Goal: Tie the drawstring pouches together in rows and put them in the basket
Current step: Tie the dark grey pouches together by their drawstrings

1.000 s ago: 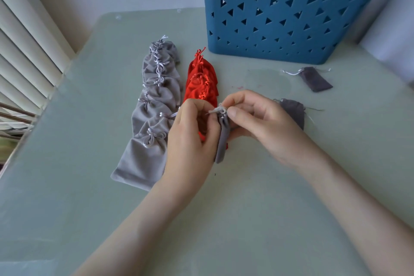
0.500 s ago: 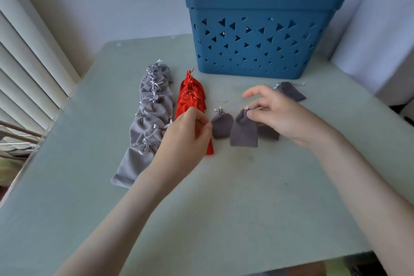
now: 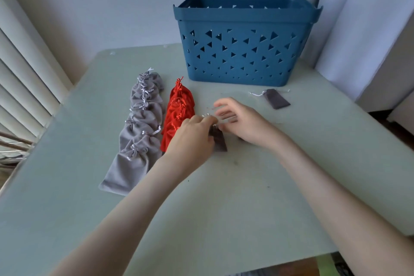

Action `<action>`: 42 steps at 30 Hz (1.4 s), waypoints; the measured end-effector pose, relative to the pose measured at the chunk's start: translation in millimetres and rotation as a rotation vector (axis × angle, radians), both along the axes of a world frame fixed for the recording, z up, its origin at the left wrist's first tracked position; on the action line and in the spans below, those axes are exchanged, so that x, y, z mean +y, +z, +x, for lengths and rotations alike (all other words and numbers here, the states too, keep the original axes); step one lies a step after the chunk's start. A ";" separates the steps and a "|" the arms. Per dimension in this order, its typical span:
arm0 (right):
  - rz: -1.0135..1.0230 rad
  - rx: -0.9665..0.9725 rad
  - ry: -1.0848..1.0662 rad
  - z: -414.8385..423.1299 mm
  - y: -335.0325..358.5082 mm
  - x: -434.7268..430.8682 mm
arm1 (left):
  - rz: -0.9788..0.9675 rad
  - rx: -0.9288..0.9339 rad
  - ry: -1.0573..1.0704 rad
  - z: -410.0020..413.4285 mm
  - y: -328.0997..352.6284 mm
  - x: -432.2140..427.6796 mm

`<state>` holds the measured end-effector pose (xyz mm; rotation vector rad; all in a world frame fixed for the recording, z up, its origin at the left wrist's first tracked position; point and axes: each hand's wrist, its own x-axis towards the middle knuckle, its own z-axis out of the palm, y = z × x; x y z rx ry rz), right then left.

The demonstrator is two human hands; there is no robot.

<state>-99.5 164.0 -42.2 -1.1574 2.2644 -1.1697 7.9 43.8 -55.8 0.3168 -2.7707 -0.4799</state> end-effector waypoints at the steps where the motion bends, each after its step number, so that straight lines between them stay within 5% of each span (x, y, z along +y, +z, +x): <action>1: 0.045 0.065 -0.043 -6.1 1.0 2.7 | -0.022 -0.016 0.013 -0.6 -3.5 0.8; 5: 0.485 0.392 -0.323 -32.3 -1.5 20.7 | -0.088 0.050 0.094 -0.4 -20.2 2.5; 8: 0.623 0.374 -0.389 -36.7 -13.3 25.3 | -0.099 0.089 0.179 1.6 -33.7 7.1; 13: 0.427 0.351 -0.328 -34.5 -18.6 23.8 | -0.035 0.254 0.212 2.9 -32.9 5.5; 19: -0.102 -0.121 0.051 -14.3 8.8 32.1 | 0.266 0.451 0.132 12.0 -10.9 8.1; 23: -0.127 -0.226 0.217 5.5 10.2 23.9 | 0.691 0.310 -0.018 20.3 1.7 10.8; 35: -0.040 -0.163 0.131 -5.0 5.1 32.6 | 0.579 0.372 -0.022 25.5 4.0 1.1; 39: 0.043 -0.111 0.090 -20.1 5.1 44.8 | 0.376 0.020 -0.084 30.2 9.9 -19.3; 42: 0.175 -0.084 0.123 -25.0 2.8 52.8 | 0.406 -0.186 -0.142 34.7 13.3 -29.8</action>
